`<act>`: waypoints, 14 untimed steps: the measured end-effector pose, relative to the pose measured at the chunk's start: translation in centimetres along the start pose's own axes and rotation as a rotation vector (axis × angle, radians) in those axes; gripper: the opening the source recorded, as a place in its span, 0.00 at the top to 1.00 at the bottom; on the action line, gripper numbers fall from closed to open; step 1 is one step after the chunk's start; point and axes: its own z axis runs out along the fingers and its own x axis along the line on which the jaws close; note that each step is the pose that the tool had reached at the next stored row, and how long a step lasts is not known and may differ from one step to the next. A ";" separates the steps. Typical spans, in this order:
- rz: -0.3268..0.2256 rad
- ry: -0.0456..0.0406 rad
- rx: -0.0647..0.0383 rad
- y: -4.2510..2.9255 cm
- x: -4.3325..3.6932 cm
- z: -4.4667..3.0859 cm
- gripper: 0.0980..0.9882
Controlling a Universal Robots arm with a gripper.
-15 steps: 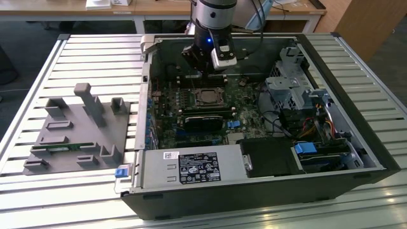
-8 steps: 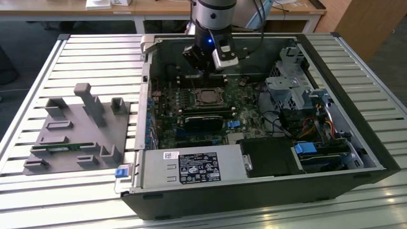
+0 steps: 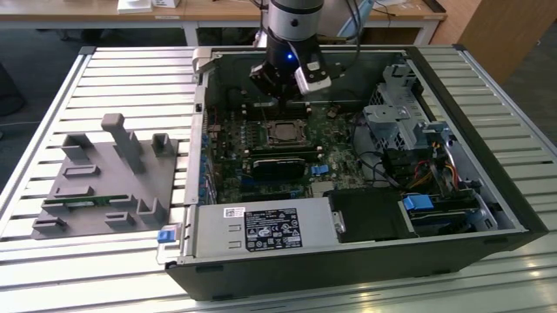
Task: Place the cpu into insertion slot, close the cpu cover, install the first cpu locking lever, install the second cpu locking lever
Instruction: 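Install the first cpu locking lever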
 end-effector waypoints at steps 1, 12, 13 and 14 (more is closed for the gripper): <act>-0.010 0.0004 0.000 -0.01 0.02 0.01 0.99; -0.017 -0.0075 -0.001 -0.27 1.36 0.05 0.99; -0.018 -0.0079 -0.001 -0.29 1.44 0.05 0.99; -0.018 -0.0080 -0.001 -0.30 1.51 0.06 0.99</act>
